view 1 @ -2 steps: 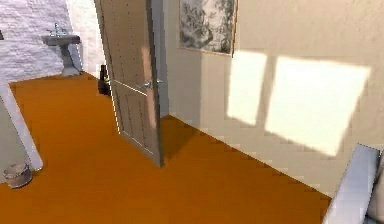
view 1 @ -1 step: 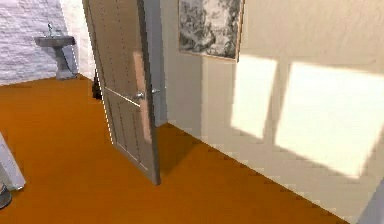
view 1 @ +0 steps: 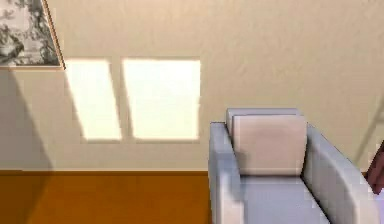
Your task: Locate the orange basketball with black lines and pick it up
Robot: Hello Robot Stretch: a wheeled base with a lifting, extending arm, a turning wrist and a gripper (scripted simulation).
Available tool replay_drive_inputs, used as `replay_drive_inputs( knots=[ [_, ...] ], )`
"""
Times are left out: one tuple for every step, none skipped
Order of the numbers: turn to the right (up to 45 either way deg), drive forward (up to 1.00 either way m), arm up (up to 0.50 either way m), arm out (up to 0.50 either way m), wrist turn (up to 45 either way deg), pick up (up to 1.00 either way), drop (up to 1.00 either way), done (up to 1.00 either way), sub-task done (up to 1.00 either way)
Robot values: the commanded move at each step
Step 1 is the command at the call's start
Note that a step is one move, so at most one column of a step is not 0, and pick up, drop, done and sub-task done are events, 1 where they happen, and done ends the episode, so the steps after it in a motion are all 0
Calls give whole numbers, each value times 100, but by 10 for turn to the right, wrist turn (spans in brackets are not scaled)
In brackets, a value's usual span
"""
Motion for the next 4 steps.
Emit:
replay_drive_inputs(
  knots=[
    [450,0,0,0,0,0,0,0,0],
    [150,0,0,0,0,0,0,0,0],
    [0,0,18,0,0,0,0,0,0],
    [0,0,0,30,0,0,0,0,0]
  ],
)
